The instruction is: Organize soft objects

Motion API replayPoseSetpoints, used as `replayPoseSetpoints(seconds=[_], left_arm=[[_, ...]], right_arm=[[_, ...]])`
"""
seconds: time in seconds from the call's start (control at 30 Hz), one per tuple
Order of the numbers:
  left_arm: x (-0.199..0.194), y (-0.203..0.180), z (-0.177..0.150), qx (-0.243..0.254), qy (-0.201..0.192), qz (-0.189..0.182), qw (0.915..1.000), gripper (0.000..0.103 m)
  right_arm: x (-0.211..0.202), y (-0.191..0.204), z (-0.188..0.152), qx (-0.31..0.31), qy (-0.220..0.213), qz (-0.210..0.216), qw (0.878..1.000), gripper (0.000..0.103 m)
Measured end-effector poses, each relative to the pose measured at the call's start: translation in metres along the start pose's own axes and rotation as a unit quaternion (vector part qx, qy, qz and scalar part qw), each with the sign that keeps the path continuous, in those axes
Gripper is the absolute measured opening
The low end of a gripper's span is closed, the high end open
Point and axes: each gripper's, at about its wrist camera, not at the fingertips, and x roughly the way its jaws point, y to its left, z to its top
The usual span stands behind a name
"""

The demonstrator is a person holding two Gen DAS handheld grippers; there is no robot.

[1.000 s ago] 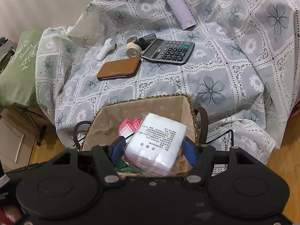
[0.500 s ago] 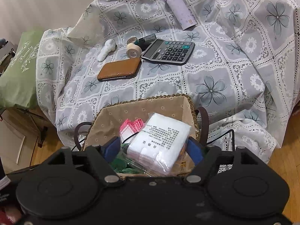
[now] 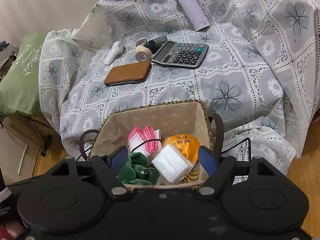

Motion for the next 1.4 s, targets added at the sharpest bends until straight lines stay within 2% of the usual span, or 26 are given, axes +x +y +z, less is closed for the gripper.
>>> replayPoseSetpoints(seconds=[1.4], left_arm=[[-0.0007,0.0002,0.0021,0.004,-0.001,0.003,1.0,0.082]], right_arm=[[0.0082,-0.0035,-0.0008,0.013,0.02,-0.01,1.0,0.077]])
